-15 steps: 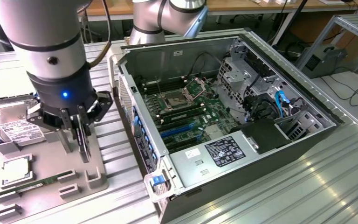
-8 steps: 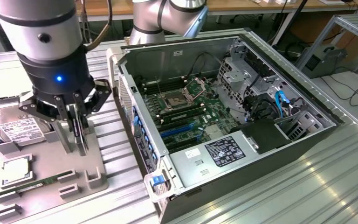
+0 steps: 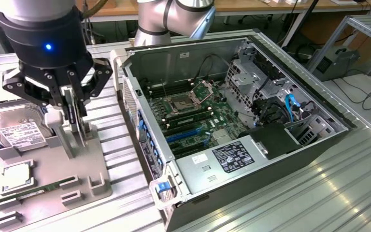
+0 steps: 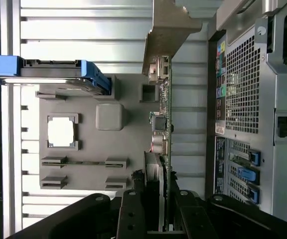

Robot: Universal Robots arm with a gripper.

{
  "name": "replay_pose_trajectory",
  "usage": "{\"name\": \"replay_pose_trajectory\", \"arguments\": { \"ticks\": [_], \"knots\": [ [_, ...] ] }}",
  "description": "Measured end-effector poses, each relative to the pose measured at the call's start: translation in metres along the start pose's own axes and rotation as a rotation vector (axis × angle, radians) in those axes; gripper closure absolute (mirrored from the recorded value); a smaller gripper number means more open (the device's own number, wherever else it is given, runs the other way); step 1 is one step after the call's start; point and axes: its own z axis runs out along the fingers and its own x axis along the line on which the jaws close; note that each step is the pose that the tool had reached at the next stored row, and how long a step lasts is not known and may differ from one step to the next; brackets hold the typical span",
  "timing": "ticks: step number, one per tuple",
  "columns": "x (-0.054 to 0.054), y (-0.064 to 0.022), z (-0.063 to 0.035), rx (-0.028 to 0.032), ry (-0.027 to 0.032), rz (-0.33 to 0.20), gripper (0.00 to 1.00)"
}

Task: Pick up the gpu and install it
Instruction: 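Pick up the gpu and move the gpu toward the slot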

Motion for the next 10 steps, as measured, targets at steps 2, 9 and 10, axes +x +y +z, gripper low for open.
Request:
{"name": "replay_pose_trajectory", "arguments": {
  "ticks": [2, 9, 10],
  "knots": [
    [0.0, 0.0003, -0.0067, 0.0003, 0.0, 0.0, 0.73],
    [0.0, 0.0013, -0.0333, 0.0025, 0.0, 0.0, 0.73],
    [0.0, 0.0015, -0.0364, 0.0028, 0.0, 0.0, 0.73]
  ]
}}
